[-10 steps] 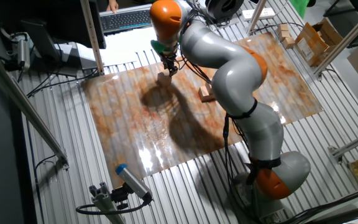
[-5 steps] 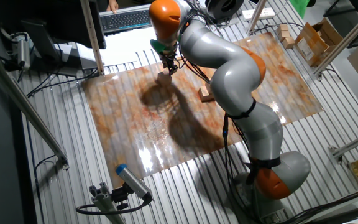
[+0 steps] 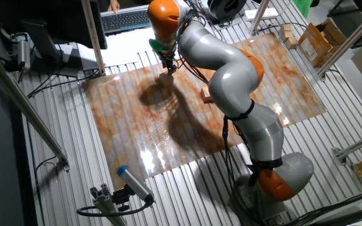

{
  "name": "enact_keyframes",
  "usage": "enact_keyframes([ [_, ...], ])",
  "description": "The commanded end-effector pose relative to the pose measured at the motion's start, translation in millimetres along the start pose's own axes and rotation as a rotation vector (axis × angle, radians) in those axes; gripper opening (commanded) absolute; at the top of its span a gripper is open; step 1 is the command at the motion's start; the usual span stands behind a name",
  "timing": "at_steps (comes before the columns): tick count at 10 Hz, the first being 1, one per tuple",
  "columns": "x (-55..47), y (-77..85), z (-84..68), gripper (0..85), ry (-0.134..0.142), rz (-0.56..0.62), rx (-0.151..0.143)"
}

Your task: Stack the blocks into a pyramid shape

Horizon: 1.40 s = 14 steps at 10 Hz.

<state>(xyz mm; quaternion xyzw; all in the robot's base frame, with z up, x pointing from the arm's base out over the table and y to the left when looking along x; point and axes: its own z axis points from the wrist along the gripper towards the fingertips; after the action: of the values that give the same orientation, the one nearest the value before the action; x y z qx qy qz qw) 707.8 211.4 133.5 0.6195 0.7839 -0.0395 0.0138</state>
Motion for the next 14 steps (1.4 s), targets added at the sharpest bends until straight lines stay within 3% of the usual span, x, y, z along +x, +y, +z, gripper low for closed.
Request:
enact_keyframes([
  [1,-0.6,0.5,0.0,51.0,0.002,-0.002,-0.003],
  [4,-3.7,2.0,-0.9,51.0,-0.001,-0.006,-0.009],
  [5,-3.5,1.9,-0.7,51.0,0.011,-0.011,-0.025],
  [6,-4.0,2.0,-0.3,68.0,0.042,-0.003,-0.056],
  [8,-2.9,1.9,-0.5,68.0,0.077,0.006,-0.091],
  [11,-3.0,4.1,4.0,68.0,0.054,0.014,-0.068],
  [14,-4.5,6.3,6.4,68.0,0.059,0.031,-0.07],
])
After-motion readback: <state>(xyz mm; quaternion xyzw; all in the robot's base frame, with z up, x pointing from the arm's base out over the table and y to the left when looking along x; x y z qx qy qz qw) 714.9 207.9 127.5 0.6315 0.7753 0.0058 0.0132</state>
